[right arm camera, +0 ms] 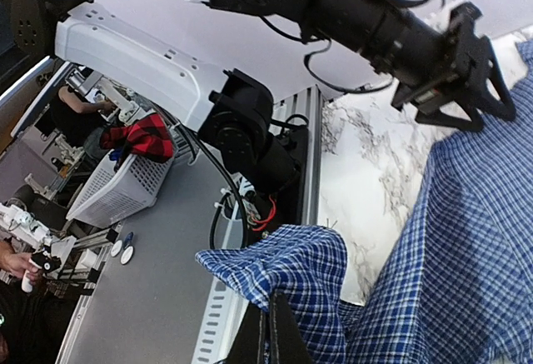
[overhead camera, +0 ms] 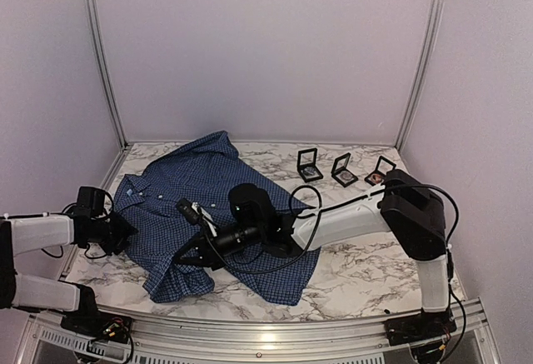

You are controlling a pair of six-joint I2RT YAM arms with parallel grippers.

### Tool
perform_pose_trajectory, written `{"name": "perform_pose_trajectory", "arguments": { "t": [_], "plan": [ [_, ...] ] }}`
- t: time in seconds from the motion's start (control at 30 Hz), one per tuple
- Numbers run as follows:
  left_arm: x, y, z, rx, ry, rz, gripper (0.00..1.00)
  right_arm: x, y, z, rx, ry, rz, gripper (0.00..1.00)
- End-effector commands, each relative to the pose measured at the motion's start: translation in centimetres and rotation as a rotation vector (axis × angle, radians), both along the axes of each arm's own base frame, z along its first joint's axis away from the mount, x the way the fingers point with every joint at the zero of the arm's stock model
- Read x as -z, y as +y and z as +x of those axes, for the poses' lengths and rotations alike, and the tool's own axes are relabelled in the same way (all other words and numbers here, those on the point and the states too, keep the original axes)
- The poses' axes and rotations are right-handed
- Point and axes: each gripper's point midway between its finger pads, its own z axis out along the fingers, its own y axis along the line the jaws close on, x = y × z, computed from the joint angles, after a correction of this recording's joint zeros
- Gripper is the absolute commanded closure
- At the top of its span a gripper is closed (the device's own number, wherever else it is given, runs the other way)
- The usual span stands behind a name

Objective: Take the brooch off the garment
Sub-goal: Flatten out the crumpled clothing at the center of the board.

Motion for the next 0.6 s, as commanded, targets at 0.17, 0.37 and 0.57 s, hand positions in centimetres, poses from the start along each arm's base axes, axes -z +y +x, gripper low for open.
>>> {"name": "perform_pose_trajectory", "arguments": {
  "t": [0.17,0.37,0.57],
  "plan": [
    [0.4,6.1,-1.0,-0.206,0.100,0.184,0.52,4.3,-3.8,1.6,0.087,-0.032,-0.139,0.87],
    [0.2,8.5,-1.2,-0.239,0.123,0.252,0.52,6.3,-5.8,2.2,0.162,-0.074,-0.239,0.73],
    [-1.9,10.5,-0.1,-0.254,0.099,0.328,0.53,6.5,-8.7,5.6,0.402,-0.145,-0.365,0.58]
  ]
}}
